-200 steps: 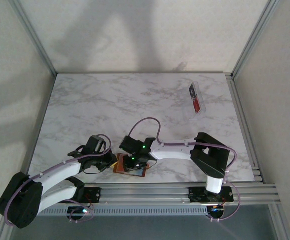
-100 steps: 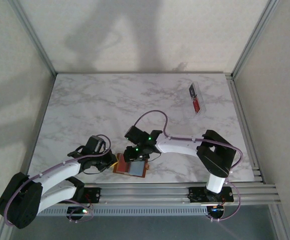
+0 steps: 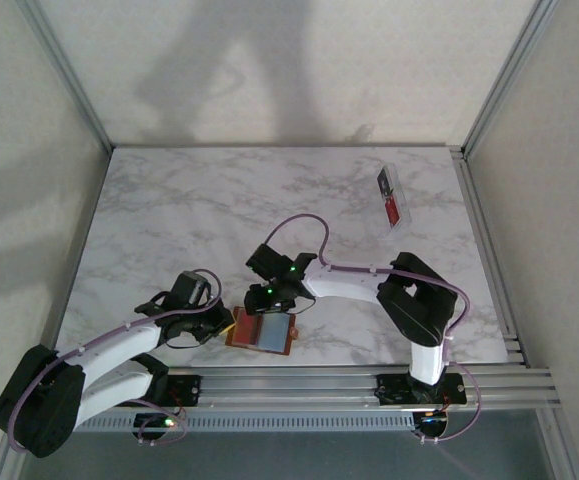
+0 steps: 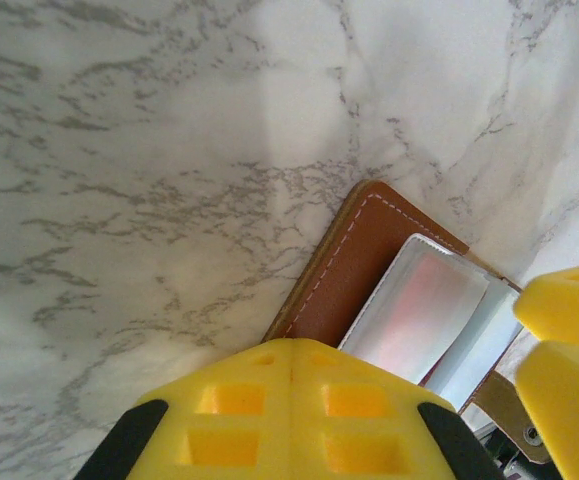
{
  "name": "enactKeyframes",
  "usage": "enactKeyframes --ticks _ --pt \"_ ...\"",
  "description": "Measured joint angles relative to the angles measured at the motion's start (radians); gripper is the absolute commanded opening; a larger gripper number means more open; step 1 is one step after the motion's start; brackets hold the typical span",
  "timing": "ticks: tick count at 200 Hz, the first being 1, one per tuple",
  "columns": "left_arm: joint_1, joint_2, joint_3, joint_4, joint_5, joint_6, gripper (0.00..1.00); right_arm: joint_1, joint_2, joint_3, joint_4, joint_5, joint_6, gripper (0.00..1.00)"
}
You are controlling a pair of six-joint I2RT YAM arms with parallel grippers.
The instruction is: Put the credit cards into the card holder
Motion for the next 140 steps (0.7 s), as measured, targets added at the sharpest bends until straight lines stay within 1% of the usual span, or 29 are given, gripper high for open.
enactKeyframes --ticks 16,57,89,116,140 --pt "0.000 -0.001 0.000 0.000 0.000 0.000 0.00 0.000 0.002 0.000 -0.005 0.000 0.010 0.46" --pt "0.000 -0.006 -0.005 0.003 0.000 0.000 0.00 0.001 0.003 0.000 -0.005 -0.012 0.022 0.42" --pt "0.000 -0.006 -0.005 0.003 0.000 0.000 0.00 0.005 0.007 0.000 -0.005 -0.022 0.024 0.42" --pt "0.000 -0.006 -0.005 0.003 0.000 0.000 0.00 0.008 0.007 0.011 -0.038 -0.017 0.028 0.45" --pt "0.000 -0.006 -0.005 0.003 0.000 0.000 0.00 0.016 -0.005 0.033 -0.089 0.021 0.093 0.49"
